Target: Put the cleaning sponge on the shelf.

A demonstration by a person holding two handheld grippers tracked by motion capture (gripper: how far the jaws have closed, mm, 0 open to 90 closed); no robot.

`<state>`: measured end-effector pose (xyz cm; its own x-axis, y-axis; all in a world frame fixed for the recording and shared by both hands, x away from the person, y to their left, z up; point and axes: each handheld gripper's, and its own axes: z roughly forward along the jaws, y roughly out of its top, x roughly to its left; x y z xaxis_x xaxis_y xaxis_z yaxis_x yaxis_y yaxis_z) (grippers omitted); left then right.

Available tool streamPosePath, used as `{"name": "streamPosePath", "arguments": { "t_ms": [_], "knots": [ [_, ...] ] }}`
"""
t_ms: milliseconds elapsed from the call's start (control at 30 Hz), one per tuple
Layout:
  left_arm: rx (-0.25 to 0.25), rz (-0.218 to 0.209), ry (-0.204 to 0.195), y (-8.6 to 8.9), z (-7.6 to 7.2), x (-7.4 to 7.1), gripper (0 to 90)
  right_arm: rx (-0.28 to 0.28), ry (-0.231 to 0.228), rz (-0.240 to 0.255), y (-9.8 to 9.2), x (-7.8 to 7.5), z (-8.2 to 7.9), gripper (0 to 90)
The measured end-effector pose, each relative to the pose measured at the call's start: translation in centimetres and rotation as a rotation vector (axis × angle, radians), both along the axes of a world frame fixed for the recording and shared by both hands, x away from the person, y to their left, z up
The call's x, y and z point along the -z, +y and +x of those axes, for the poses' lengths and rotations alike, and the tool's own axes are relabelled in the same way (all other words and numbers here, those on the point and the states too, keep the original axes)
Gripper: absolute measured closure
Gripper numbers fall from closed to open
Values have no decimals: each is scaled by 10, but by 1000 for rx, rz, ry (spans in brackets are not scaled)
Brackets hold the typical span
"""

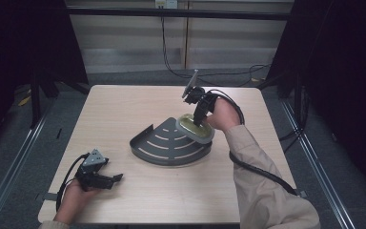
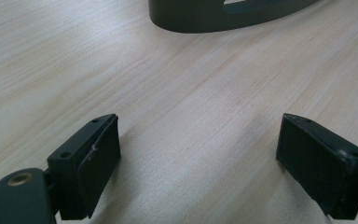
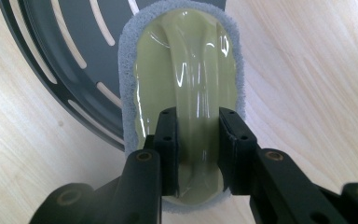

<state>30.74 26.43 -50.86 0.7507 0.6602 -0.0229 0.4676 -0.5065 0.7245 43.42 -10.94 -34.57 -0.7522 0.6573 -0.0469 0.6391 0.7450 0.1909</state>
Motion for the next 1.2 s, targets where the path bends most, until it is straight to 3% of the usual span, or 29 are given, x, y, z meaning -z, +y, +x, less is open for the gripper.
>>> {"name": "streamPosePath", "arguments": {
  "t_ms": [1200],
  "knots": [
    [0,0,0,0,0,0,130,53,21,13,12,16,5,713]
  ]
}}
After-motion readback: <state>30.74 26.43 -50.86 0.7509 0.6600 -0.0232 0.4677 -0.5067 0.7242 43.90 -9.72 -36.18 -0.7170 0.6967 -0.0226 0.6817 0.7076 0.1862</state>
